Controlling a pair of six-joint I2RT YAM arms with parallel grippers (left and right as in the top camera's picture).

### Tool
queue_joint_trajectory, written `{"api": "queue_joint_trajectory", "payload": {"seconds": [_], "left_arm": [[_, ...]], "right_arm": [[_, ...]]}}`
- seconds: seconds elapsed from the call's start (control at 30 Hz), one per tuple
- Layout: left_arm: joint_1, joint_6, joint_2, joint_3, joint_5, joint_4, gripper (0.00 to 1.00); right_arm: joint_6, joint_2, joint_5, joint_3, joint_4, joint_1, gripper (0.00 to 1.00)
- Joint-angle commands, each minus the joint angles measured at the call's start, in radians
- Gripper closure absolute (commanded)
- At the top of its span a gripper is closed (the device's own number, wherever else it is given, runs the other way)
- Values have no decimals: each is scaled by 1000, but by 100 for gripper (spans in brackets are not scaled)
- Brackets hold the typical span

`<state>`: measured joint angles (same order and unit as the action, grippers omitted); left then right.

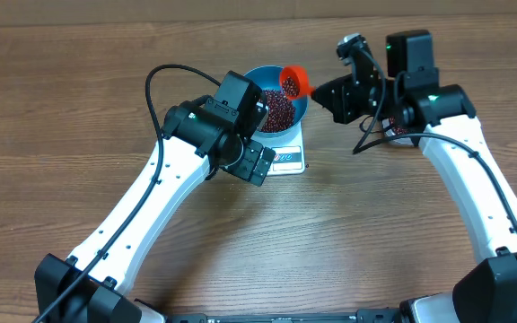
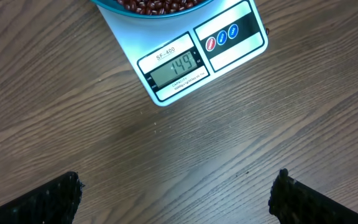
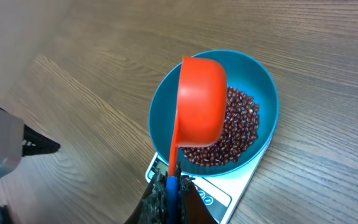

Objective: Scoop item into bowl and weigh 150g on scale
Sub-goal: 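Carry the red cup over the teal bowl and tilt to pour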

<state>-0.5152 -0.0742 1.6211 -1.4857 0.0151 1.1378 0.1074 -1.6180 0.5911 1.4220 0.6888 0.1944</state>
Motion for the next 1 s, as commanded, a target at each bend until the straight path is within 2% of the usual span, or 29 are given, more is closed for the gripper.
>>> {"api": "queue_joint_trajectory", "payload": {"seconds": [0.0, 0.07, 0.2, 0.33, 0.87, 0.93, 0.97], "left_arm": [[-2, 15, -11, -9, -3, 3, 0], [-2, 15, -11, -9, -3, 3, 0], [-2, 15, -11, -9, -3, 3, 0], [-2, 15, -11, -9, -3, 3, 0], [-2, 15, -11, -9, -3, 3, 0], [-2, 15, -11, -9, -3, 3, 0], [-2, 15, -11, -9, -3, 3, 0]], "right_arm": [[16, 21, -79, 32, -24, 15, 96], [21, 21, -74, 32, -30, 18, 96], [153, 21, -77, 32, 0, 41, 96], [94, 21, -85, 32, -38, 46, 96], [95, 21, -84, 32, -37, 46, 97], [122, 21, -64, 32, -29, 47, 97], [181, 21, -36, 32, -12, 48, 96]]}}
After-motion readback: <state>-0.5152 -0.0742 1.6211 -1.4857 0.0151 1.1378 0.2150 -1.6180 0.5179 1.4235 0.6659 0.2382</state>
